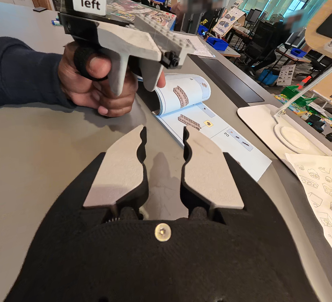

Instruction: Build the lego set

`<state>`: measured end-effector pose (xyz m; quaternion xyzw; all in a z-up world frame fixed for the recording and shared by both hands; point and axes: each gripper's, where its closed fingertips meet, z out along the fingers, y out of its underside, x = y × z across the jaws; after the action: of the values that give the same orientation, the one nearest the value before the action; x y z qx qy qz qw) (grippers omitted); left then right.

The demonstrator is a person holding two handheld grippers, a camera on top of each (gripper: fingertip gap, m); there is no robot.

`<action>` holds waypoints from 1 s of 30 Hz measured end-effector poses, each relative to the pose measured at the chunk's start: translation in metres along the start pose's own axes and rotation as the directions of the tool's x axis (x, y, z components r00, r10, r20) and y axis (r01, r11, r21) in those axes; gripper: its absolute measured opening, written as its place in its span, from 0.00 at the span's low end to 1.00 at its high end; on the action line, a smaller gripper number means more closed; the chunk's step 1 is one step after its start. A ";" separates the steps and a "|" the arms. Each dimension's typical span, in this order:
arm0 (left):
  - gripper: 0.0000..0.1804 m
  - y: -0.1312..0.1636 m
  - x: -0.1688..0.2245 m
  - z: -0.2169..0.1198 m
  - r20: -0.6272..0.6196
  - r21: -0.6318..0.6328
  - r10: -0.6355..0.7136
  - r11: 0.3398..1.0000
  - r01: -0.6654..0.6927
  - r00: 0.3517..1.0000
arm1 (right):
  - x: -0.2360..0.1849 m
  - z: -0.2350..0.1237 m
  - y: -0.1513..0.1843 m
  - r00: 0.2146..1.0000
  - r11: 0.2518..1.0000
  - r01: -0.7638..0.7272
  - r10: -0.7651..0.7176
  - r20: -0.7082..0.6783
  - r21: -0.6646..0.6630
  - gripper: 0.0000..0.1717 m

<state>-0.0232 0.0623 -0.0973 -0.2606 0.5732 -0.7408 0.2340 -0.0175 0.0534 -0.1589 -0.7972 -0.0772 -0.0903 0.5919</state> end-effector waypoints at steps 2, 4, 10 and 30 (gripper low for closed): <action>0.10 0.000 0.002 0.000 -0.012 0.006 0.003 1.000 -0.002 1.000 | -0.003 0.002 0.002 1.000 1.000 0.025 -0.025 0.004 -0.018 0.23; 0.10 -0.001 0.003 0.002 -0.006 0.010 0.008 1.000 -0.008 1.000 | -0.007 0.004 0.004 0.999 0.998 0.052 -0.051 0.010 -0.037 0.23; 0.10 -0.002 0.000 0.001 0.045 0.021 0.038 0.999 -0.039 0.998 | -0.007 0.004 0.005 0.999 0.999 0.034 -0.032 0.027 -0.043 0.23; 0.10 -0.001 -0.002 0.011 0.144 0.050 0.002 0.999 -0.009 0.990 | 0.003 0.001 0.001 0.996 0.997 -0.076 0.076 0.047 -0.008 0.23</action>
<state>-0.0147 0.0554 -0.0944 -0.3058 0.5366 -0.7336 0.2836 -0.0146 0.0537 -0.1591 -0.8033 -0.0606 -0.0489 0.5904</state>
